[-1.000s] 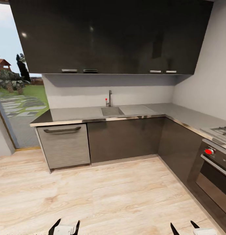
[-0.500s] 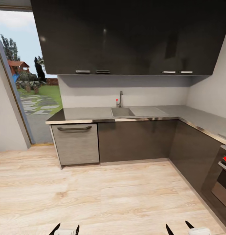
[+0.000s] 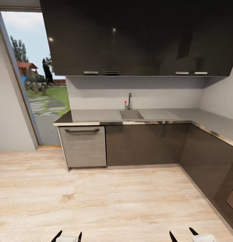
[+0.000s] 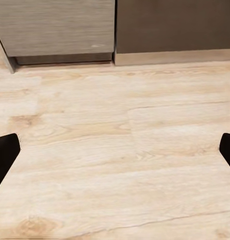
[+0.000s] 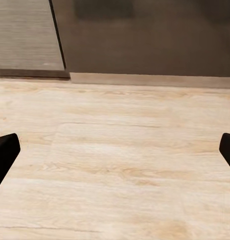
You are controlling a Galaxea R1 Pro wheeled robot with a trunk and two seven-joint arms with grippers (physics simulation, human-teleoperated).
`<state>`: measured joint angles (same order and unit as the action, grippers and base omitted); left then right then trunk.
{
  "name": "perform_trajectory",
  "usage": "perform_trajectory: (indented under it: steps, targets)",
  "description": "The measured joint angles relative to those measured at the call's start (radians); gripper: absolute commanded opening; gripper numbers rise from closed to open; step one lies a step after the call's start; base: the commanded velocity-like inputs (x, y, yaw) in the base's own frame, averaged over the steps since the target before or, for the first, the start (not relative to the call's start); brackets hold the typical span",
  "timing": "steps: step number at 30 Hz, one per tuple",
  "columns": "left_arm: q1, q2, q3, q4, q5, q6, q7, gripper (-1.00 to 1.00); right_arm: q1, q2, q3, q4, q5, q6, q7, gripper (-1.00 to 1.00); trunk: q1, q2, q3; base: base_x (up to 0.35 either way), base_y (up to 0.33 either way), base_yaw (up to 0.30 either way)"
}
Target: Put the three can of soda from the living room inside the tash can in the kitchen.
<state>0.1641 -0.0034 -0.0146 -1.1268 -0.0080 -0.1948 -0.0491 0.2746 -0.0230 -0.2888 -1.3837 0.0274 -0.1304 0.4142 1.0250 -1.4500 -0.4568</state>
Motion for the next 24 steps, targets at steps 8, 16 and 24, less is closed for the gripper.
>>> perform_trajectory:
  steps: [8,16,24]
  targets:
    - [0.0,-0.001,-0.001,0.001,0.0,0.0,0.0,1.0,0.0,0.0,0.004,0.004,0.002,0.0,0.0,1.0,0.0,0.0,-0.008,0.0,0.0,0.19]
    - [0.0,-0.001,-0.001,0.001,0.0,0.0,0.0,1.0,0.0,-0.001,0.021,0.007,0.003,0.0,0.0,1.0,0.0,0.0,-0.014,0.0,0.0,0.211]
    - [0.0,-0.001,-0.001,0.001,0.0,0.0,0.001,1.0,0.0,0.0,0.023,0.008,0.003,0.0,-0.001,1.0,0.0,0.0,-0.019,0.0,0.0,0.219]
